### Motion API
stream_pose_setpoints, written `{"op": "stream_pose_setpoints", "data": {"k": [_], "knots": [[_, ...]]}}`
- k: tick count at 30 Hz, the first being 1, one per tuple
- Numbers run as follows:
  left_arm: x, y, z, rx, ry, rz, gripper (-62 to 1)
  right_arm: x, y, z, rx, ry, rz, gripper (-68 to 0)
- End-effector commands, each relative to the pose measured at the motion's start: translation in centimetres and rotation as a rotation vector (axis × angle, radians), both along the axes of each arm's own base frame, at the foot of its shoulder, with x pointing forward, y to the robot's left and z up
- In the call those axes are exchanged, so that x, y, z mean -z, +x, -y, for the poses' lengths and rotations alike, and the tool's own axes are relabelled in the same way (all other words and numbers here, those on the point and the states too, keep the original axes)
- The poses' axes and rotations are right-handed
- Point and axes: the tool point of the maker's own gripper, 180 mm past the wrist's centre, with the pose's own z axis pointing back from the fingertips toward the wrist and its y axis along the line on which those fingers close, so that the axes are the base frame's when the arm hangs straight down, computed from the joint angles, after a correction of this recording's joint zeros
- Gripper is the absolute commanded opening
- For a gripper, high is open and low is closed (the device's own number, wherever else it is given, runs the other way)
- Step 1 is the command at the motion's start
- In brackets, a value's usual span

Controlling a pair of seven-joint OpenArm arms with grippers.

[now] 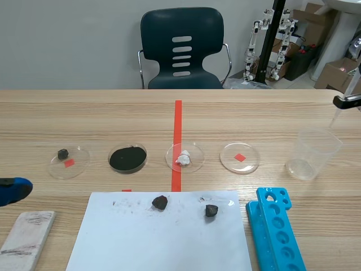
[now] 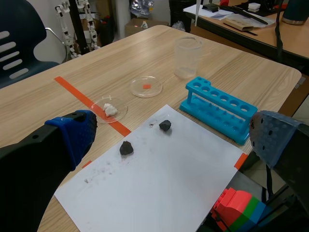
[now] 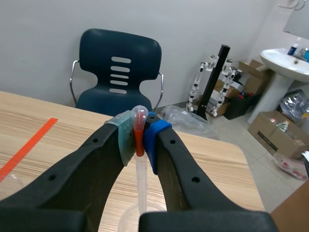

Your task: Put the dropper in the beaker

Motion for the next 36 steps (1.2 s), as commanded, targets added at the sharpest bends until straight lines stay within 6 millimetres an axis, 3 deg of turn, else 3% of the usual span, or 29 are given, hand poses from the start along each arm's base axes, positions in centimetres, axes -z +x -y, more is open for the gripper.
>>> {"op": "stream_pose_setpoints", "data": {"k": [1, 12, 21, 36], "knots": [[-0.7, 0.3, -0.1, -0.008, -0.019, 0.023, 1.4, -1.6, 0.5, 0.3, 0.001, -0.010, 0.050, -66.5], [-0.7, 0.3, -0.1, -0.008, -0.019, 0.023, 1.4, -0.8, 2.1, 2.0, 0.017, 0.013, 0.042, -66.5], [-0.7, 0.3, -0.1, -0.008, -0.019, 0.023, 1.4, 0.7, 2.1, 2.6, 0.006, 0.043, 0.021, -66.5], [-0.7, 0.3, -0.1, -0.008, -0.019, 0.023, 1.4, 3.7, 2.6, 1.6, -0.053, 0.083, -0.011, -66.5]]}}
